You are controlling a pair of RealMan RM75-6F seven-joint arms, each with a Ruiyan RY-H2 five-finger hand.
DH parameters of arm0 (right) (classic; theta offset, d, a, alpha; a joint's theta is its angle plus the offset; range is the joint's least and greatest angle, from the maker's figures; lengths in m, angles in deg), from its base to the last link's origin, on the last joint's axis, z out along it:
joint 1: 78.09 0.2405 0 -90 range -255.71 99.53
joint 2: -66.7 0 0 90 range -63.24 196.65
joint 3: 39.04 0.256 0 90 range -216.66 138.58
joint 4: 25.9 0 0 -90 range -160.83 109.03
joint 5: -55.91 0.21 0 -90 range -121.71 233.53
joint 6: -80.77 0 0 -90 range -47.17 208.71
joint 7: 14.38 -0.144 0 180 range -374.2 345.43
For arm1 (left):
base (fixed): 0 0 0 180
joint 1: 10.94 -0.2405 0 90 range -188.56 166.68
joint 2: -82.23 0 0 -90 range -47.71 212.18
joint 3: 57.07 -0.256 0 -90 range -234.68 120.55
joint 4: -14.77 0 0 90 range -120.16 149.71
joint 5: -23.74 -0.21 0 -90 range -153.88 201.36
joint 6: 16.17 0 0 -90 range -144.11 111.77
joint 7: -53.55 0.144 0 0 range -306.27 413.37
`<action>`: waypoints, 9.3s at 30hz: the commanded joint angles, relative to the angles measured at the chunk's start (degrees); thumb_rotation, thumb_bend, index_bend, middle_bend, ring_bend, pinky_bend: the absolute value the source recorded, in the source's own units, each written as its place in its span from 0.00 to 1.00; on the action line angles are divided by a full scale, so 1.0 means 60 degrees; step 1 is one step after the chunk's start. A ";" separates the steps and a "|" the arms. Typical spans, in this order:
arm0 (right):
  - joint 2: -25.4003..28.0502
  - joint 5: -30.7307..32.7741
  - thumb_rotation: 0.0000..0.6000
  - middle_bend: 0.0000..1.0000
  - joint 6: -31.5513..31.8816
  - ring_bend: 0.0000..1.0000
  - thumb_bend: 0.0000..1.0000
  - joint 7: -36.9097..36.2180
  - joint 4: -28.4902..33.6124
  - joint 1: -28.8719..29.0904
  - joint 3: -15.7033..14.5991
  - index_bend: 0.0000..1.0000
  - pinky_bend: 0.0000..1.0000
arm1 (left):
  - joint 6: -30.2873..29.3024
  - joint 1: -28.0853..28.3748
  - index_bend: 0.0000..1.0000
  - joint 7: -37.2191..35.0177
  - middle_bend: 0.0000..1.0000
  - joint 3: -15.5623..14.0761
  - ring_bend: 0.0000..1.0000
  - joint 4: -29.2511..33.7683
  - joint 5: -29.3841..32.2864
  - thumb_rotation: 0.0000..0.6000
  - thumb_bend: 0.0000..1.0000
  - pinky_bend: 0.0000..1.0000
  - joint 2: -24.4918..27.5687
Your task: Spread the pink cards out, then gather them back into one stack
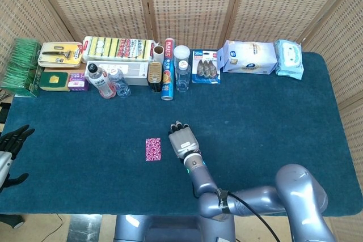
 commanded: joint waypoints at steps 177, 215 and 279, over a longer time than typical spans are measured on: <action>-0.0457 0.1446 1.00 0.06 0.0695 0.00 0.23 0.1658 -0.0047 -0.0302 0.1876 0.47 0.15 | -0.0014 0.0010 0.00 -0.0695 0.00 0.0073 0.00 -0.0174 0.0202 1.00 0.05 0.05 0.0145; 0.1340 0.2873 1.00 0.06 -0.0681 0.00 0.23 0.0987 0.0123 0.0652 0.1025 0.46 0.16 | 0.0312 0.0101 0.00 0.0183 0.00 0.0240 0.00 0.0170 0.0779 1.00 0.05 0.05 -0.0001; 0.1591 0.3636 1.00 0.05 -0.1441 0.00 0.22 -0.0354 -0.0440 0.1147 0.0091 0.31 0.18 | 0.0364 0.0073 0.00 0.0074 0.00 0.0301 0.00 0.0157 0.0864 1.00 0.05 0.05 0.0037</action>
